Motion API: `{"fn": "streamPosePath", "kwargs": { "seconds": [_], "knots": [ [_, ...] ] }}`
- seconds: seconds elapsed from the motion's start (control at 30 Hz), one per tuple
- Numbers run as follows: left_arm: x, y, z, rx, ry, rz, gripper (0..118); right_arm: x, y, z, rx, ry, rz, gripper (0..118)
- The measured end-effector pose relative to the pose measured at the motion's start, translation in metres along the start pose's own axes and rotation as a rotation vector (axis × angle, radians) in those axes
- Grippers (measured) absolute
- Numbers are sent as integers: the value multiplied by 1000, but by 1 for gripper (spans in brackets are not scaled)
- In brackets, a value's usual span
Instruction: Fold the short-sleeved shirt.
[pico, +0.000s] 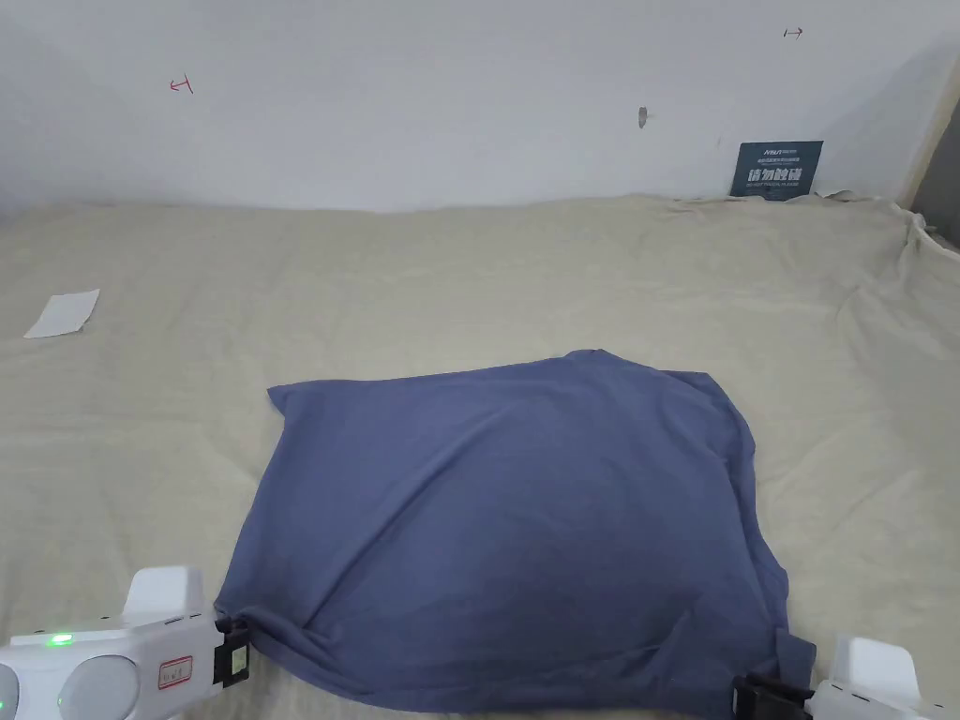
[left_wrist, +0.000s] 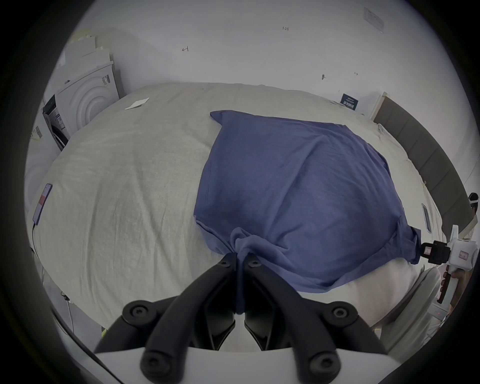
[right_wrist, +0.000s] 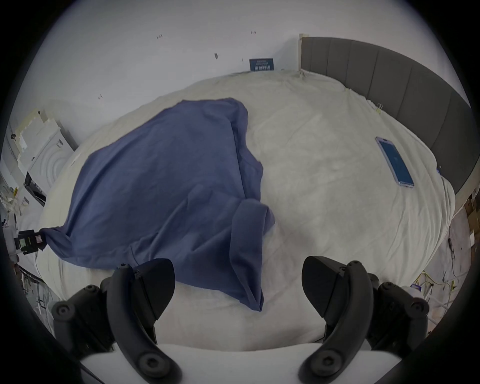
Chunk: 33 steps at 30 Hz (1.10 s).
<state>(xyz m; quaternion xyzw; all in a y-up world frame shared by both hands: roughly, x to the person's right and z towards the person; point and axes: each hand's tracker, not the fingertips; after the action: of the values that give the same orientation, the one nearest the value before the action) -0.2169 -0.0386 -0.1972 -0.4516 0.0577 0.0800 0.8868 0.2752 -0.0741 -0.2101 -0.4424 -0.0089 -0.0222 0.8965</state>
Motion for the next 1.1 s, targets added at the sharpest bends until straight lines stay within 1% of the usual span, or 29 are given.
{"fn": "streamPosePath", "kwargs": {
  "seconds": [0.07, 0.1, 0.13, 0.17, 0.2, 0.23, 0.27, 0.33, 0.37, 0.43, 0.47, 0.5, 0.53, 0.57, 0.63, 0.7, 0.9, 0.93, 1.1],
  "knots": [
    [-1, -1, 0, 1, 1, 2, 2, -5, -1, -3, -2, -2, -7, 101],
    [-2, -1, 1, 0, 1, 3, 2, -11, -2, -1, 15, 96, 12, 99],
    [-2, -1, 1, -1, 1, 3, 2, -10, 0, -2, 13, 86, 14, 90],
    [-2, -2, 1, -1, 3, 1, 2, -12, 0, -1, 18, 87, 27, 75],
    [-2, -2, 1, -3, 3, 0, 2, -15, 0, -1, 25, 91, 48, 53],
    [-3, -2, 1, -4, 4, -1, 2, -21, 2, 0, 76, 175, 42, 20],
    [-3, -3, 1, -4, 4, 0, 2, -25, 3, 4, 62, 157, 47, 4],
    [-4, -3, 1, -4, 4, 5, 2, -26, 1, 9, 61, 174, 35, 3],
    [-5, -3, 2, -2, 5, 9, 2, -24, -3, 10, -25, 85, 43, 2],
    [-6, -3, 1, -1, 5, 12, 2, -19, 0, 16, 3, 80, 43, 2],
    [-7, -4, 1, 0, 7, 12, 2, -20, 2, 21, 14, 80, 48, 2],
    [-7, -4, 1, -1, 9, 12, 2, -21, 3, 26, 10, 101, 31, 2],
    [-8, -4, 0, -1, 11, 13, 2, -9, 7, 22, 22, 110, 26, 2],
    [-9, -3, 0, 1, 12, 15, 2, -6, 12, 25, 38, 120, 22, 2],
    [-12, -1, -2, 2, 8, 26, 2, -7, 22, 33, 70, 131, 24, 2],
    [-14, 5, -5, 9, 0, 45, 2, 2, 35, 30, 101, 142, 38, 2],
    [-19, 42, -12, 51, 5, 65, 2, 0, 82, 29, 171, 155, 72, 2],
    [-19, 49, -14, 55, 3, 63, 2, -7, 87, 29, 180, 155, 80, 2],
    [-16, 90, -28, 82, 7, 35, 2, -12, 129, 10, 197, 163, 105, 2]
  ]
}}
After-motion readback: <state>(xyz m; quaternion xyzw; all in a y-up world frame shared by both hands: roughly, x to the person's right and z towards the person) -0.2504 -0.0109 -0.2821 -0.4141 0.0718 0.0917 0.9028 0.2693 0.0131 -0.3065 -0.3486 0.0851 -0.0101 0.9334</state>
